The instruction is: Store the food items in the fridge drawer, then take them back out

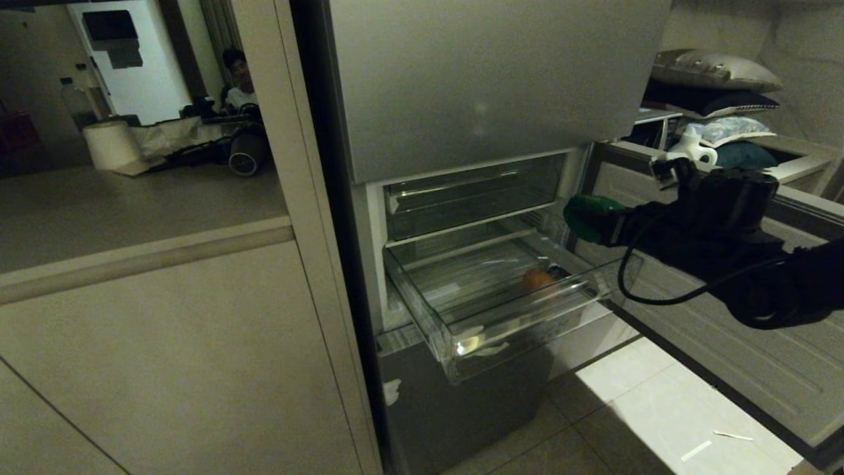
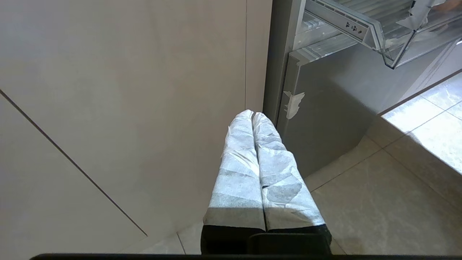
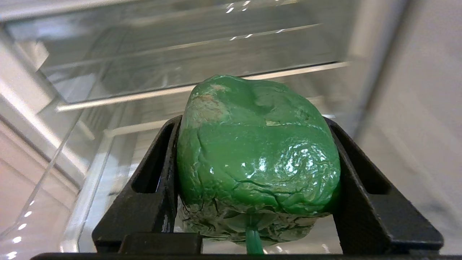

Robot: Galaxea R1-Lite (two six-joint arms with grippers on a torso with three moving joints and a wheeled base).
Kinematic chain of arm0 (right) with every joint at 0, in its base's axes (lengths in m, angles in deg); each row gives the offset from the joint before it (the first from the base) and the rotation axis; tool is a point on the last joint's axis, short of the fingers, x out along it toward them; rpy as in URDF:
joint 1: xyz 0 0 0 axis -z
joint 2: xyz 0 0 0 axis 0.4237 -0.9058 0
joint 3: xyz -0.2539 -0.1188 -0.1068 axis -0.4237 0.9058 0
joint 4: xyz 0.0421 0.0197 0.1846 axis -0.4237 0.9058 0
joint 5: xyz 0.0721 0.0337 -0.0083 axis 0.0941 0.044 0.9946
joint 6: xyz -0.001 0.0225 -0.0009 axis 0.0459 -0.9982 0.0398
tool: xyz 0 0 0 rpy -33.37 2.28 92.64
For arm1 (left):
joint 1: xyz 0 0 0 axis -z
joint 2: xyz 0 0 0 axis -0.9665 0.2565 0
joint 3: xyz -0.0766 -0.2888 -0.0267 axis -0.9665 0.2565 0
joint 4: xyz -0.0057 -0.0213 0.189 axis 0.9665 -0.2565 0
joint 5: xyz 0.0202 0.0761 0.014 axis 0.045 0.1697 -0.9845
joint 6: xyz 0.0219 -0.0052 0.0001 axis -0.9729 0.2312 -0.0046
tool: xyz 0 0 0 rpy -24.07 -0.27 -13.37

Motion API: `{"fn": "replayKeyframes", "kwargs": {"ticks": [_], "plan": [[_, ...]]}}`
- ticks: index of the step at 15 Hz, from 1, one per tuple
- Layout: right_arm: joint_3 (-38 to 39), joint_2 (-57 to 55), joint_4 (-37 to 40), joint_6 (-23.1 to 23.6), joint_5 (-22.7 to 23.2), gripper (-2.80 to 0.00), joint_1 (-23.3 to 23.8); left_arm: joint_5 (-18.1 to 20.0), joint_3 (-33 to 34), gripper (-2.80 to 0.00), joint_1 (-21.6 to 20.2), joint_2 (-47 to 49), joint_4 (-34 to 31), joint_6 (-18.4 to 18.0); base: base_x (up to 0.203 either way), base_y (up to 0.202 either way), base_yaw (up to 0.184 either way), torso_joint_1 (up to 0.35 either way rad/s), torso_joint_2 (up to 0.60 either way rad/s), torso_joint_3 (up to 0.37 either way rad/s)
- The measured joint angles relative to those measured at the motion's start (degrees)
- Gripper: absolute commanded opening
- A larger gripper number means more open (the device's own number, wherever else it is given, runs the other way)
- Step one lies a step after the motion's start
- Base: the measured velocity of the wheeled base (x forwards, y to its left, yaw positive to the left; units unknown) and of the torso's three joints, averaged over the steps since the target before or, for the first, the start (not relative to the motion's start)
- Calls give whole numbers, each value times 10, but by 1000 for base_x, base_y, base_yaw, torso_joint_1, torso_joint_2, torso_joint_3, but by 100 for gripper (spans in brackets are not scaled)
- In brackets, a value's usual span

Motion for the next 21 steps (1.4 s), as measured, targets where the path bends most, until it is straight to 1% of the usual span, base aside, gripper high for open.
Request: {"fn": "replayKeyframes", "kwargs": {"ticks": [6, 7, 13, 15, 16, 19, 21], "plan": [[-111, -115, 3, 2, -6, -280, -23, 0, 0, -280, 0, 0, 0, 0, 0, 0, 0, 0, 0, 0], [-128, -132, 4, 2, -9, 0, -24, 0, 0, -280, 0, 0, 0, 0, 0, 0, 0, 0, 0, 0], [-228, -214, 7, 1, -17, 0, -25, 0, 0, -280, 0, 0, 0, 0, 0, 0, 0, 0, 0, 0], [-243, -227, 8, 0, -21, 0, -25, 0, 0, -280, 0, 0, 0, 0, 0, 0, 0, 0, 0, 0], [-246, -230, 8, -1, -23, -280, -25, 0, 0, -280, 0, 0, 0, 0, 0, 0, 0, 0, 0, 0], [-227, -217, 6, -1, -42, -280, -25, 0, 0, -280, 0, 0, 0, 0, 0, 0, 0, 0, 0, 0], [-175, -177, 9, -2, -44, -280, -25, 0, 0, -280, 0, 0, 0, 0, 0, 0, 0, 0, 0, 0]]}}
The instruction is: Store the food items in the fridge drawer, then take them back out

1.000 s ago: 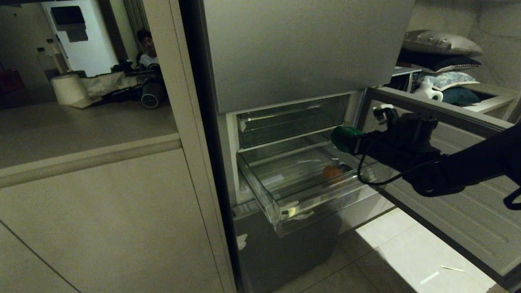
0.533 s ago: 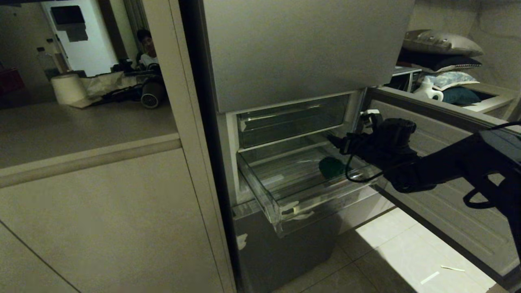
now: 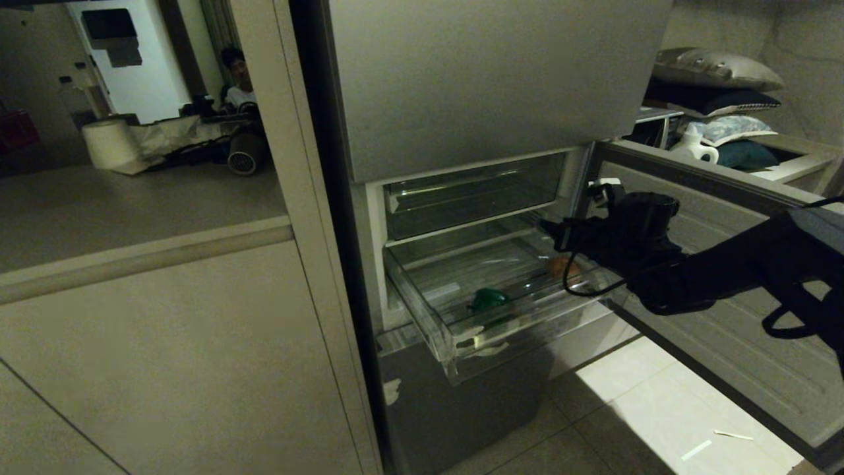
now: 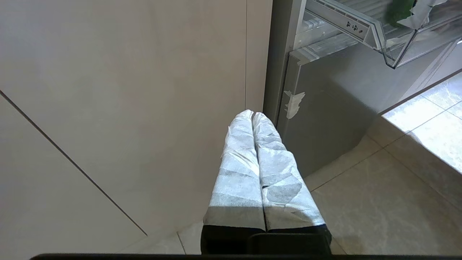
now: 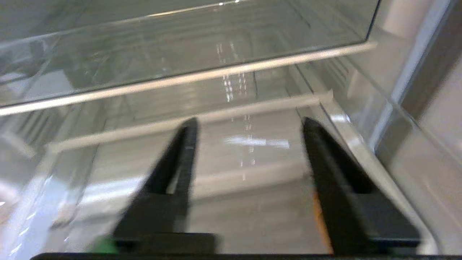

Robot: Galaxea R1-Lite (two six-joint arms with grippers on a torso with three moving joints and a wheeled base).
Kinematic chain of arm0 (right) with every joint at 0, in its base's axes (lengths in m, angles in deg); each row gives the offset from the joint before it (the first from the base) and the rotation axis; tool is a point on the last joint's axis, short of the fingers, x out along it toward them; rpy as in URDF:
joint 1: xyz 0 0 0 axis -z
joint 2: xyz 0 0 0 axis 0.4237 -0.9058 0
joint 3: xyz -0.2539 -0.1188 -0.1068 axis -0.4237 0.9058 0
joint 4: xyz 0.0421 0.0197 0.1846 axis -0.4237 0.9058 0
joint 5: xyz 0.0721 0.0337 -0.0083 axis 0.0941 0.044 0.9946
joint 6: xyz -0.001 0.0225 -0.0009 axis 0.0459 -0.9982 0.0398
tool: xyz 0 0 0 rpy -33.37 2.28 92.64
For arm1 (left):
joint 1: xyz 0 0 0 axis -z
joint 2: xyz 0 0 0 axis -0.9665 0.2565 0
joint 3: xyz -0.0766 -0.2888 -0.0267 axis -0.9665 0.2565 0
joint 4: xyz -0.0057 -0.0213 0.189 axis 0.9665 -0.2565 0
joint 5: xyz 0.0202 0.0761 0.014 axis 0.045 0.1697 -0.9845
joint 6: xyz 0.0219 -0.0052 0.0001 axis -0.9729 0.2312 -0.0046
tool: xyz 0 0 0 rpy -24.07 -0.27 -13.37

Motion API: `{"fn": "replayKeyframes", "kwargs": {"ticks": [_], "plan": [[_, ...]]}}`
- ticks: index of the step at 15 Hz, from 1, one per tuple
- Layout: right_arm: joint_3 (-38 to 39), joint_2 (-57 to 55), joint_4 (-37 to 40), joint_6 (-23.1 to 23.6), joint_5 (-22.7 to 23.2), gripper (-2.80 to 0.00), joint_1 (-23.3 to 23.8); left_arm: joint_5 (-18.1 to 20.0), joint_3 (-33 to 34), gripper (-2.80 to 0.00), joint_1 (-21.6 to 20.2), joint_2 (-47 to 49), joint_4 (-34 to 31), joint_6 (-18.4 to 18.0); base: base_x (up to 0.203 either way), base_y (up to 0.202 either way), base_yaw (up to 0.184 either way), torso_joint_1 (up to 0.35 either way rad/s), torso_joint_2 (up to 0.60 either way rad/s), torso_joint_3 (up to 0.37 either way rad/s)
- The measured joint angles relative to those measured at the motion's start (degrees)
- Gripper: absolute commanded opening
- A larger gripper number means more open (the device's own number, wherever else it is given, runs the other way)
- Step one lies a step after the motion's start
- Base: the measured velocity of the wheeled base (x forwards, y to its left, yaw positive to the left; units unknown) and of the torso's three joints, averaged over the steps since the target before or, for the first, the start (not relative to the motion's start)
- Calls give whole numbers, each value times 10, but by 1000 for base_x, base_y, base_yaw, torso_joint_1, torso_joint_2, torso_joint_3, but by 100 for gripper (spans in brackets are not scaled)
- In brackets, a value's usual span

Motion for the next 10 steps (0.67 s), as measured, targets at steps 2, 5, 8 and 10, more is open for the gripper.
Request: {"fn": "replayKeyframes", "kwargs": {"ticks": [2, 5, 8, 10], "plan": [[88, 68, 18, -1, -1, -280, 0, 0, 0, -280, 0, 0, 0, 0, 0, 0, 0, 0, 0, 0], [230, 178, 69, -5, -4, -280, 0, 0, 0, -280, 0, 0, 0, 0, 0, 0, 0, 0, 0, 0], [327, 245, 123, -8, -9, -280, 1, 0, 0, -280, 0, 0, 0, 0, 0, 0, 0, 0, 0, 0], [354, 254, 131, -8, -9, -280, 1, 0, 0, -280, 0, 0, 0, 0, 0, 0, 0, 0, 0, 0]]}}
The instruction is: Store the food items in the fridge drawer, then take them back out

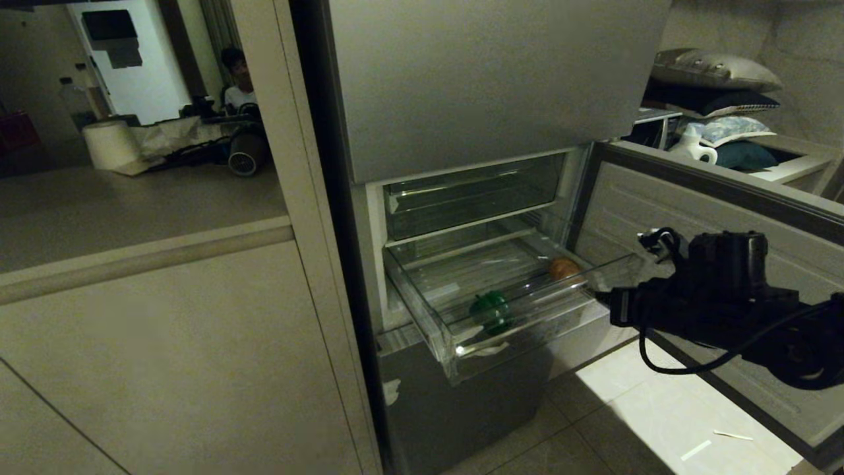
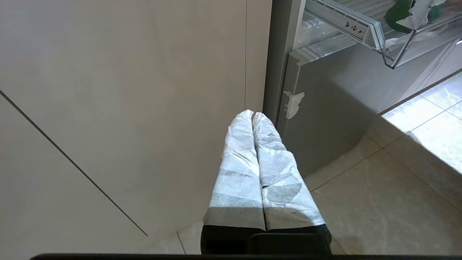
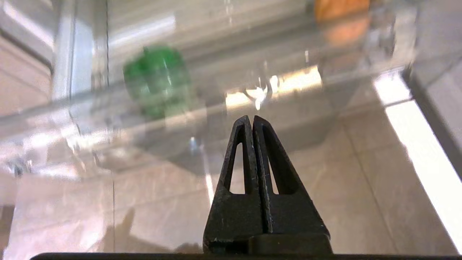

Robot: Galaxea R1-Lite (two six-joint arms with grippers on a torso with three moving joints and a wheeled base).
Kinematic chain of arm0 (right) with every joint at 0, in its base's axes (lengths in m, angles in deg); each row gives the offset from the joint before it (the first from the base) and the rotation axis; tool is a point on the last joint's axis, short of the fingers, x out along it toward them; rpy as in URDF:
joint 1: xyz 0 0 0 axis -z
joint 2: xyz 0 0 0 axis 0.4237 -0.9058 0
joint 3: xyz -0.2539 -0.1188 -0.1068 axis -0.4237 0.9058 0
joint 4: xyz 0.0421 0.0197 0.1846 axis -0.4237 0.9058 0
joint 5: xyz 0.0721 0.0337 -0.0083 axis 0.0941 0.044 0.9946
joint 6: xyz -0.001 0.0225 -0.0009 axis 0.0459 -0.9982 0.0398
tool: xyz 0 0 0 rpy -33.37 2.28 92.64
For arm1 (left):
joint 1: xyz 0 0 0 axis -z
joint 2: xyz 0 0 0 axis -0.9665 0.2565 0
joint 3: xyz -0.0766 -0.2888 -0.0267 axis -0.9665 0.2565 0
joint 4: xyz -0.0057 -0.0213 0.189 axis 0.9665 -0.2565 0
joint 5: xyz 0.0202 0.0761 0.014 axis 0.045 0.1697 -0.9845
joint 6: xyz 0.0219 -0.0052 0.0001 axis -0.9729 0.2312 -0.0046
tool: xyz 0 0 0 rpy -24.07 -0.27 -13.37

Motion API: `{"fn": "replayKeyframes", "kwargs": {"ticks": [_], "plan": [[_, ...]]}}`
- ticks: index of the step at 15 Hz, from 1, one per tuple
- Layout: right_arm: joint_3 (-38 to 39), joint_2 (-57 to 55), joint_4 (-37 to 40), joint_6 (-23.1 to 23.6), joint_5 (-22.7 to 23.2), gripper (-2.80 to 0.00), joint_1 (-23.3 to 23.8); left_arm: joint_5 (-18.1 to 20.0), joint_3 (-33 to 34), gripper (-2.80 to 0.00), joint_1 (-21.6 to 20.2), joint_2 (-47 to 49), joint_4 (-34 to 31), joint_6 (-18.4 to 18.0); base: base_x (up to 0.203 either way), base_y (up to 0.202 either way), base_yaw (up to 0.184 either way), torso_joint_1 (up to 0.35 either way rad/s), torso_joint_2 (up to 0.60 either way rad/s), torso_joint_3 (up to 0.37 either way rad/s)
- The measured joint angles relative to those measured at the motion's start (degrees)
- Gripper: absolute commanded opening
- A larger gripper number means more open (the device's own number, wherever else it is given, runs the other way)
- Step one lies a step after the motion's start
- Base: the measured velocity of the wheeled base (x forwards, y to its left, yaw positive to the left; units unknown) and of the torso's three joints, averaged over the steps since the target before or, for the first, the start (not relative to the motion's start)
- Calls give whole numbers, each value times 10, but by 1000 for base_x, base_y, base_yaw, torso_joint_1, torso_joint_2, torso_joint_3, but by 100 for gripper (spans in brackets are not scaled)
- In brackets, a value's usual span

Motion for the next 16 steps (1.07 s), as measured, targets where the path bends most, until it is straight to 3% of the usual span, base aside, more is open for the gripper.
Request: {"fn": "replayKeyframes", "kwargs": {"ticks": [4, 11, 16], "plan": [[-15, -48, -5, 4, 0, -280, 0, 0, 0, -280, 0, 0, 0, 0, 0, 0, 0, 0, 0, 0], [-145, -187, -9, 28, 5, -280, 3, 0, 0, -280, 0, 0, 0, 0, 0, 0, 0, 0, 0, 0], [-281, -298, -93, 40, 76, -280, 6, 0, 0, -280, 0, 0, 0, 0, 0, 0, 0, 0, 0, 0]]}}
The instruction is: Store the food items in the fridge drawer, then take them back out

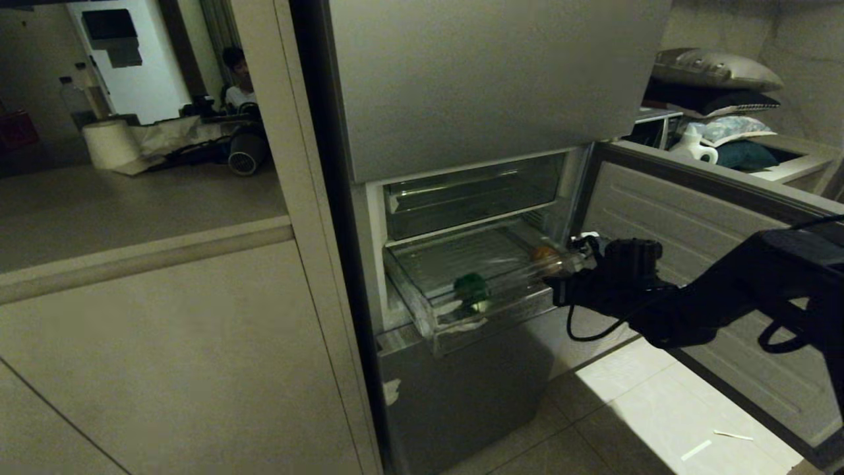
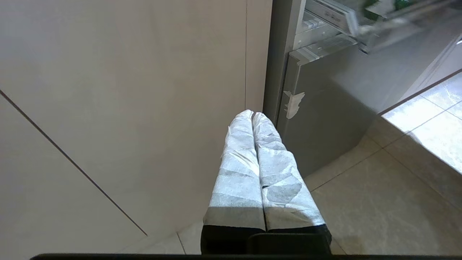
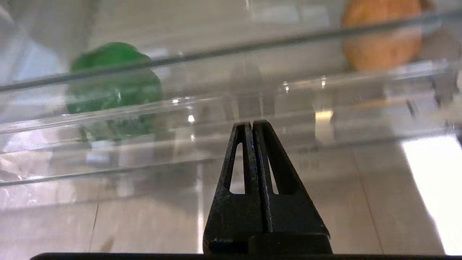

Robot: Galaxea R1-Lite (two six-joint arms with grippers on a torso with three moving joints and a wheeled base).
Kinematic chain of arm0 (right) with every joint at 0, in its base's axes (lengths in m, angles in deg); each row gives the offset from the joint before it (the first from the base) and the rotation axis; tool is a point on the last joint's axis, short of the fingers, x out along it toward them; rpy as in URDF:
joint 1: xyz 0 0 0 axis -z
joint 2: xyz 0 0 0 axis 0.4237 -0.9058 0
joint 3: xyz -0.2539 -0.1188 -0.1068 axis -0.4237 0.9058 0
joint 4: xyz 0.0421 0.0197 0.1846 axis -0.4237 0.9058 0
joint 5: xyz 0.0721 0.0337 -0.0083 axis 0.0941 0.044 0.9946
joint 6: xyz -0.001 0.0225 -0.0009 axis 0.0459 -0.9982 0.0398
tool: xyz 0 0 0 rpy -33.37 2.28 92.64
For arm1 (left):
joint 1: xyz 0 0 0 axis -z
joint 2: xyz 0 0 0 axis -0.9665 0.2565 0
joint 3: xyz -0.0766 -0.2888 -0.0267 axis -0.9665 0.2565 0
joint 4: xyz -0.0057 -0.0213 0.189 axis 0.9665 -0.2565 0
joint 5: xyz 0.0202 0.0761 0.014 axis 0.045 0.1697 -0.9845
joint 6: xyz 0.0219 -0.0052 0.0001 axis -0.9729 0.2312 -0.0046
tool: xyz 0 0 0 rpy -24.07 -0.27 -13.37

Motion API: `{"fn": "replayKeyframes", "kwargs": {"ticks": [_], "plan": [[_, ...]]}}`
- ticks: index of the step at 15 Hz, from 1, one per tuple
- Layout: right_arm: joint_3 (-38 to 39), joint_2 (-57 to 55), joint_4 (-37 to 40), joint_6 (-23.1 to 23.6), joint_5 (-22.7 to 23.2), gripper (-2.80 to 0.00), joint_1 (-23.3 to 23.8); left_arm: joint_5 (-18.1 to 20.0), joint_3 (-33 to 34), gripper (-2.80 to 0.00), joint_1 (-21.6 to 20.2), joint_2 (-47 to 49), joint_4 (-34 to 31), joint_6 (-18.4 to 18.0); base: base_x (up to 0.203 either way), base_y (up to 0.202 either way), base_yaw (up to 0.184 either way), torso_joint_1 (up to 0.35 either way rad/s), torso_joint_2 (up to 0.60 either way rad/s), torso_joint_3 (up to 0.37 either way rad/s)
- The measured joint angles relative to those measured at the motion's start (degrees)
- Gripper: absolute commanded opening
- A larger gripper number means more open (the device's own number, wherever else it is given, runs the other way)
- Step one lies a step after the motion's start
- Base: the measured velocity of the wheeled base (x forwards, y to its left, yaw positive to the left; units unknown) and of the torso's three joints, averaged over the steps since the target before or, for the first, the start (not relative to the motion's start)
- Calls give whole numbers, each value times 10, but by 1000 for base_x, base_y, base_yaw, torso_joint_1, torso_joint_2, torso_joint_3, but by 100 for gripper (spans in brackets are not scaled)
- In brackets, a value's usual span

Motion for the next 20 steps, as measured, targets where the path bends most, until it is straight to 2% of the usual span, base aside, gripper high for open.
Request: {"fn": "replayKeyframes", "kwargs": {"ticks": [2, 6, 8, 13, 16, 20], "plan": [[-52, -40, -35, -4, 16, -280, 2, 0, 0, -280, 0, 0, 0, 0, 0, 0, 0, 0, 0, 0], [-91, -84, -136, -22, 46, -280, 6, 0, 0, -280, 0, 0, 0, 0, 0, 0, 0, 0, 0, 0], [-152, -115, -161, -57, 46, -280, 10, 0, 0, -280, 0, 0, 0, 0, 0, 0, 0, 0, 0, 0], [-303, -188, -166, -145, 61, -280, 21, 0, 0, -280, 0, 0, 0, 0, 0, 0, 0, 0, 0, 0], [-326, -208, -167, -208, 96, -280, 29, 0, 0, -280, 0, 0, 0, 0, 0, 0, 0, 0, 0, 0], [-300, -199, -186, -219, 92, -280, 35, 0, 0, -280, 0, 0, 0, 0, 0, 0, 0, 0, 0, 0]]}}
